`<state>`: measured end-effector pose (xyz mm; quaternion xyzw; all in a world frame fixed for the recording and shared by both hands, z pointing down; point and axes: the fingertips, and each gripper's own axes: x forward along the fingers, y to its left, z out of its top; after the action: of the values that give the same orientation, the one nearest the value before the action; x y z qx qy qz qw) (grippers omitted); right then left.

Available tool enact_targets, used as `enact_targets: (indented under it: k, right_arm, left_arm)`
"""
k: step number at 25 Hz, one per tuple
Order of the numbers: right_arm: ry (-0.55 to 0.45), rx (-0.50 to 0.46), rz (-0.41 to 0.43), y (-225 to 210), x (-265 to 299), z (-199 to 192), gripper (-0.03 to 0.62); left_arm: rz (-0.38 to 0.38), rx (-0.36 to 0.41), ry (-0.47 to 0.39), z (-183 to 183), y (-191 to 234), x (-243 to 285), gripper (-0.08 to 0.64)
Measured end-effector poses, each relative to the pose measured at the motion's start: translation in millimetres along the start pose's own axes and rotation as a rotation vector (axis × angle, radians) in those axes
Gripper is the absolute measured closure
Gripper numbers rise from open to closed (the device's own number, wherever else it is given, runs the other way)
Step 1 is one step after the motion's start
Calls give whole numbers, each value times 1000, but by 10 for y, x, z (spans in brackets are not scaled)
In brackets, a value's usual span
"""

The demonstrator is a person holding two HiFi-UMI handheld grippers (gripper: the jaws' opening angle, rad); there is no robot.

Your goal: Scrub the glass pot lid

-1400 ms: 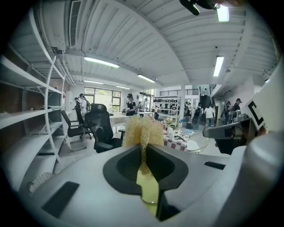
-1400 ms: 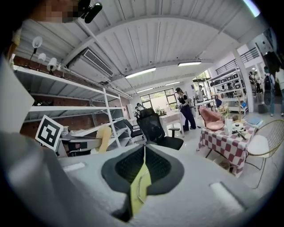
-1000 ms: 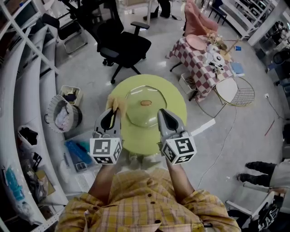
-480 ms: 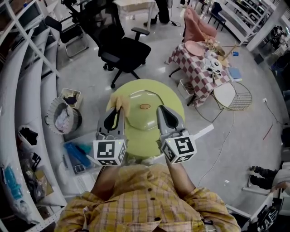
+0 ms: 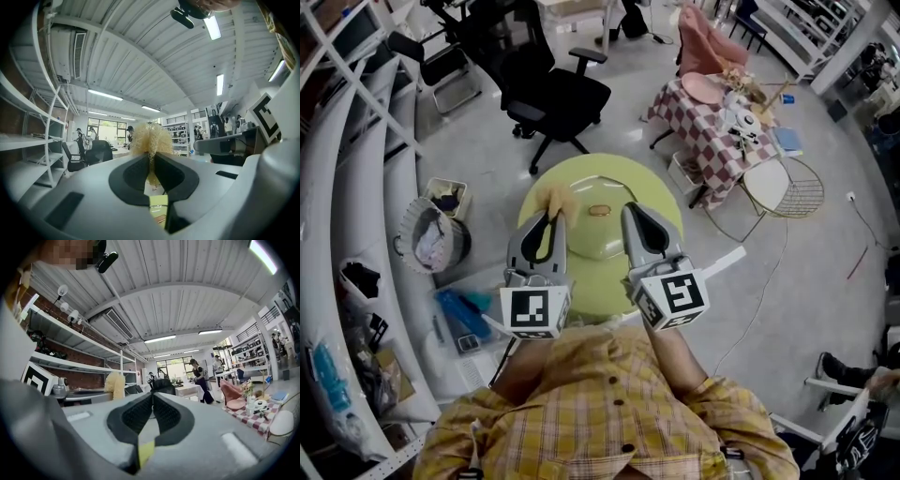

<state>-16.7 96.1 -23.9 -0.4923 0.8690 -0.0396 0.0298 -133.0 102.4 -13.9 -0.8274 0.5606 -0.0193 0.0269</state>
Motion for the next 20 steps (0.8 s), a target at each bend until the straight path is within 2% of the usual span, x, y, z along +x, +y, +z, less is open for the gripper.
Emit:
enact_targets:
  k: [7, 20]
  right_arm:
    - [7, -21, 5, 16, 14, -13, 586]
    - [11, 7, 12, -15, -18, -48, 586]
  left_arm:
    - [-8, 3, -15, 0, -67, 41, 526]
    - [-33, 28, -7, 24, -137, 55, 526]
